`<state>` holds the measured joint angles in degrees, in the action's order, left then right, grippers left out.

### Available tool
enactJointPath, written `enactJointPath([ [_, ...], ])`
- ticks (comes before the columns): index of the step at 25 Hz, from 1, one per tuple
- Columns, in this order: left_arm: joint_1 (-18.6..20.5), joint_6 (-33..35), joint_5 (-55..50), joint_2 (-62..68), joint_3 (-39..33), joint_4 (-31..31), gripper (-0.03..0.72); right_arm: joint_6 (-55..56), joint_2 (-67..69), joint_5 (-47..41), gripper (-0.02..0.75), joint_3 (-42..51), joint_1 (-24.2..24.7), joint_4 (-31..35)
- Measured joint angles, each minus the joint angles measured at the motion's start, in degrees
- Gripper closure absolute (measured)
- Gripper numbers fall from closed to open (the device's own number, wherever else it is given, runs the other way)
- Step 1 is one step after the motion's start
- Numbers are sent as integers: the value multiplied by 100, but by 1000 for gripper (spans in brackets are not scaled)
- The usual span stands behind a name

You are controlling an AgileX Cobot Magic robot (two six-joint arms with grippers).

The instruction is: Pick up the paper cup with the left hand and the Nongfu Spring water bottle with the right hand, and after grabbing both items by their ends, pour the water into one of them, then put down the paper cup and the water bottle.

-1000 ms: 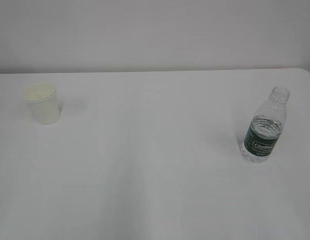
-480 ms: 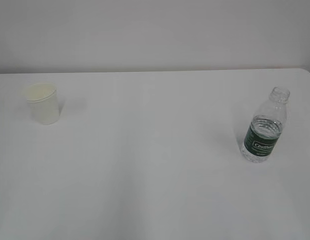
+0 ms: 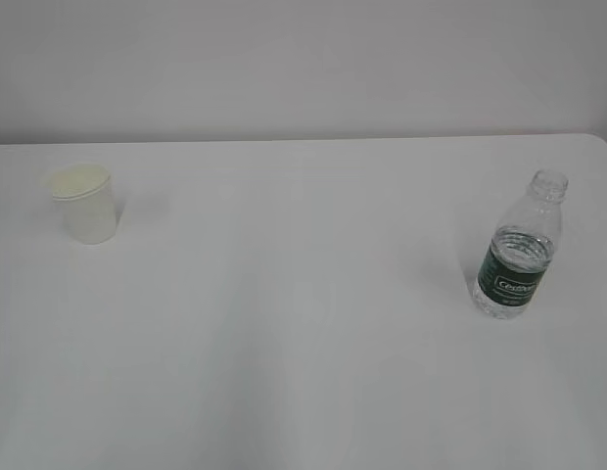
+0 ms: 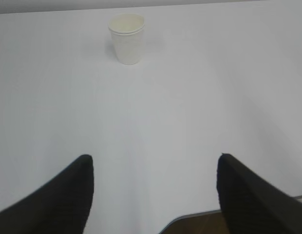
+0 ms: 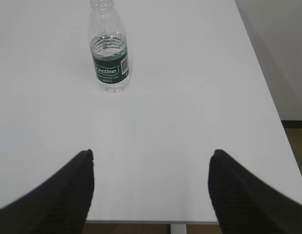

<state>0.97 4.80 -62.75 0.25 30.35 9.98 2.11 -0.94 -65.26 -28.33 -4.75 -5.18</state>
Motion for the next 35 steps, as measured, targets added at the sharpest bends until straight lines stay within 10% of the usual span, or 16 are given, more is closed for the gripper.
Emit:
enactJointPath([
  [35,0,0,33,0,40,22,159,0,0,0,184,-37,0,47],
])
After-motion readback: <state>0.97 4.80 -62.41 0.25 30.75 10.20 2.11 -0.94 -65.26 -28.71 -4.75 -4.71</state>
